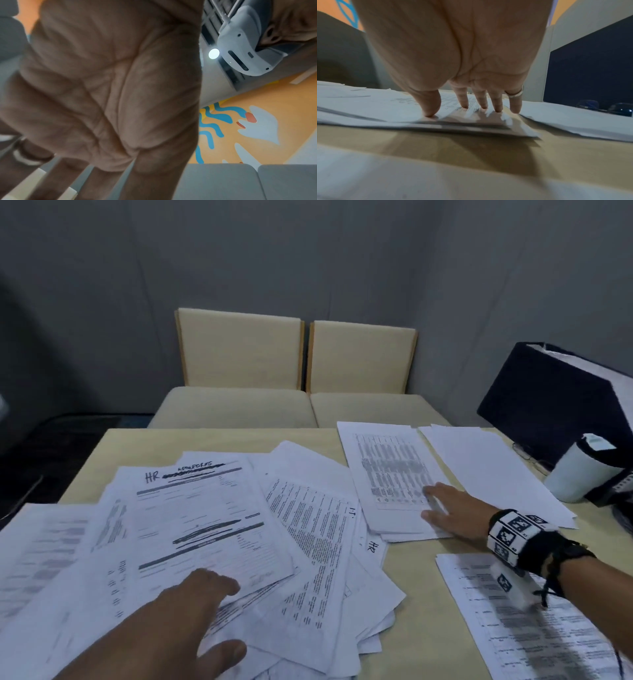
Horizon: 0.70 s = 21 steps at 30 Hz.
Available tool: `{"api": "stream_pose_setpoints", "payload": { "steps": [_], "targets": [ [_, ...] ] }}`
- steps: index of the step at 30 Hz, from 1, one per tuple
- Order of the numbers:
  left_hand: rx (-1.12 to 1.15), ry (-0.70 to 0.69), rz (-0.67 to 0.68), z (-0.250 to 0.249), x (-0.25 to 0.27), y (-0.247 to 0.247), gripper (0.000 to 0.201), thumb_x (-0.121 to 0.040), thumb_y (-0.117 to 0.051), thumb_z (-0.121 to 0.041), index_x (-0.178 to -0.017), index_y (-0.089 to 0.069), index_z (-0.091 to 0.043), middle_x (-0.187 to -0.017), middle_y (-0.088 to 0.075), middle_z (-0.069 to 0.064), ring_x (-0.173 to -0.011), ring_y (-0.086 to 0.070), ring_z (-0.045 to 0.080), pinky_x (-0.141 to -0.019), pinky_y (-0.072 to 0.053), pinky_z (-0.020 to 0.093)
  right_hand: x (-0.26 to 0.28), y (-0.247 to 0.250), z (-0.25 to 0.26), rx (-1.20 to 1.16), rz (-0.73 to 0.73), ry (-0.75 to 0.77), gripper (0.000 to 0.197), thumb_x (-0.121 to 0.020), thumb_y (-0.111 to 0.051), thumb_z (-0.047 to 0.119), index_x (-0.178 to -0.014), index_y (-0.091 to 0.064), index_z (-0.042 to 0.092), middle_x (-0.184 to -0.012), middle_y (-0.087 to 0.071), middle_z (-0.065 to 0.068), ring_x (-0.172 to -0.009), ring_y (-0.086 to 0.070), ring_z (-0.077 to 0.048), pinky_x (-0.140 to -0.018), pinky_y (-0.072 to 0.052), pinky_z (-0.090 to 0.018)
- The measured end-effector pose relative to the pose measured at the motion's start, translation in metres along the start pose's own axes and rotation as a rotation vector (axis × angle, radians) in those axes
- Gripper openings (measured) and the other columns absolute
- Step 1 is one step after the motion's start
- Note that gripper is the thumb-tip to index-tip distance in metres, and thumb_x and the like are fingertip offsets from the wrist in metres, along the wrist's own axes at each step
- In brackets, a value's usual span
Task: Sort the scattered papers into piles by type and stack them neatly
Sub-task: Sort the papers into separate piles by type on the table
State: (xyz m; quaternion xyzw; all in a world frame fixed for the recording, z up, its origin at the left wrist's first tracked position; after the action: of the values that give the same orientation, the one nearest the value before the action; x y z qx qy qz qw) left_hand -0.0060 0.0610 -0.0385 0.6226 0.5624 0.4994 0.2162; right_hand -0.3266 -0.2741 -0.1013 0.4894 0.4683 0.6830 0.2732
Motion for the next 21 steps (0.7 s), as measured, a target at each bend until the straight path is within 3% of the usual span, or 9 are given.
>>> {"api": "stream_pose_setpoints", "payload": {
  "steps": [2, 5, 7, 8, 10, 15, 18, 19, 21],
  "targets": [
    [-0.028, 0.065, 0.071, 0.006, 0.009, -0.004, 0.065, -0.095, -0.050, -0.070, -0.151, -0.023, -0.048, -0.152, -0.023, -0.032, -0.139, -0.038, -0.004, -0.113, -0.036, 0.021, -0.005, 0.000, -0.007, 0.026, -0.029, -0.013, 0.071, -0.104, -0.050, 0.053, -0.161, -0.024, 0.020, -0.169, -0.024, -0.008, -0.157, -0.023, -0.027, -0.124, -0.025, -0.042],
    [0.007, 0.184, 0.043, 0.022, 0.014, 0.002, 0.068, -0.097, -0.055, -0.065, -0.154, -0.028, -0.042, -0.156, -0.029, -0.024, -0.141, -0.039, 0.004, -0.113, -0.038, 0.029, 0.001, 0.015, 0.032, 0.017, -0.237, 0.130, 0.063, -0.098, -0.064, 0.043, -0.152, -0.041, 0.020, -0.159, -0.039, -0.006, -0.147, -0.038, -0.028, -0.118, -0.035, -0.041],
    [-0.010, 0.225, -0.010, 0.039, 0.006, -0.001, 0.064, -0.099, -0.055, -0.060, -0.154, -0.032, -0.037, -0.160, -0.030, -0.012, -0.145, -0.035, 0.015, -0.115, -0.038, 0.035, 0.020, 0.024, 0.092, -0.131, -0.299, 0.296, 0.041, -0.097, -0.068, 0.037, -0.134, -0.056, 0.025, -0.137, -0.059, 0.002, -0.118, -0.061, -0.018, -0.099, -0.049, -0.032],
    [-0.035, 0.255, -0.008, 0.046, 0.002, -0.003, 0.061, -0.099, -0.056, -0.058, -0.151, -0.035, -0.035, -0.160, -0.029, -0.005, -0.146, -0.033, 0.021, -0.116, -0.038, 0.038, 0.030, 0.024, 0.125, -0.183, -0.275, 0.347, 0.030, -0.097, -0.068, 0.039, -0.123, -0.061, 0.028, -0.123, -0.066, 0.006, -0.103, -0.065, -0.011, -0.088, -0.053, -0.029],
    [-0.061, 0.325, 0.045, 0.062, -0.003, -0.011, 0.053, -0.099, -0.057, -0.054, -0.146, -0.043, -0.033, -0.156, -0.032, 0.001, -0.143, -0.033, 0.029, -0.113, -0.040, 0.043, 0.044, 0.015, 0.186, -0.214, -0.171, 0.413, 0.024, -0.096, -0.067, 0.048, -0.111, -0.064, 0.029, -0.106, -0.069, 0.011, -0.091, -0.067, -0.005, -0.081, -0.056, -0.029],
    [-0.021, 0.270, 0.118, 0.068, -0.003, -0.018, 0.052, -0.099, -0.056, -0.055, -0.146, -0.047, -0.036, -0.149, -0.039, -0.005, -0.143, -0.035, 0.031, -0.113, -0.040, 0.046, 0.039, -0.018, 0.285, -0.095, -0.056, 0.383, 0.067, -0.093, -0.054, 0.071, -0.127, -0.055, 0.014, -0.118, -0.063, -0.003, -0.107, -0.064, -0.022, -0.081, -0.047, -0.032],
    [-0.025, 0.215, 0.122, 0.067, -0.002, -0.016, 0.050, -0.098, -0.058, -0.055, -0.141, -0.055, -0.030, -0.149, -0.043, -0.006, -0.142, -0.038, 0.029, -0.113, -0.041, 0.043, 0.031, -0.034, 0.306, -0.078, -0.013, 0.306, 0.085, -0.083, -0.065, 0.075, -0.134, -0.046, 0.010, -0.129, -0.053, -0.010, -0.114, -0.059, -0.027, -0.080, -0.048, -0.035],
    [-0.009, 0.204, 0.123, 0.068, -0.001, -0.014, 0.050, -0.098, -0.059, -0.054, -0.141, -0.056, -0.028, -0.149, -0.044, -0.006, -0.142, -0.038, 0.028, -0.112, -0.041, 0.043, 0.031, -0.036, 0.309, -0.095, -0.010, 0.278, 0.087, -0.081, -0.072, 0.072, -0.135, -0.042, 0.011, -0.132, -0.049, -0.009, -0.114, -0.055, -0.025, -0.078, -0.046, -0.034],
    [0.047, 0.185, 0.105, 0.073, 0.000, -0.011, 0.050, -0.098, -0.061, -0.051, -0.142, -0.055, -0.026, -0.152, -0.046, -0.007, -0.142, -0.038, 0.026, -0.112, -0.043, 0.042, 0.027, -0.039, 0.309, -0.194, -0.044, 0.254, 0.072, -0.077, -0.082, 0.060, -0.119, -0.042, 0.018, -0.120, -0.050, -0.003, -0.105, -0.053, -0.020, -0.070, -0.042, -0.028]
  ]
}}
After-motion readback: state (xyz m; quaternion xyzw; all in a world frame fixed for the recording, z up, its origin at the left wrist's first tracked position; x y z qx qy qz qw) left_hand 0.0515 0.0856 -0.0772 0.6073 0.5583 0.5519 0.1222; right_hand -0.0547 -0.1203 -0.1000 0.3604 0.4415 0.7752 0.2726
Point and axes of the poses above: each hand's wrist, its own x-axis away from the middle knuckle, its own y-axis out of the back of the hand, z = x × y, the point moved 7 cm from there along -x, towards the middle knuckle
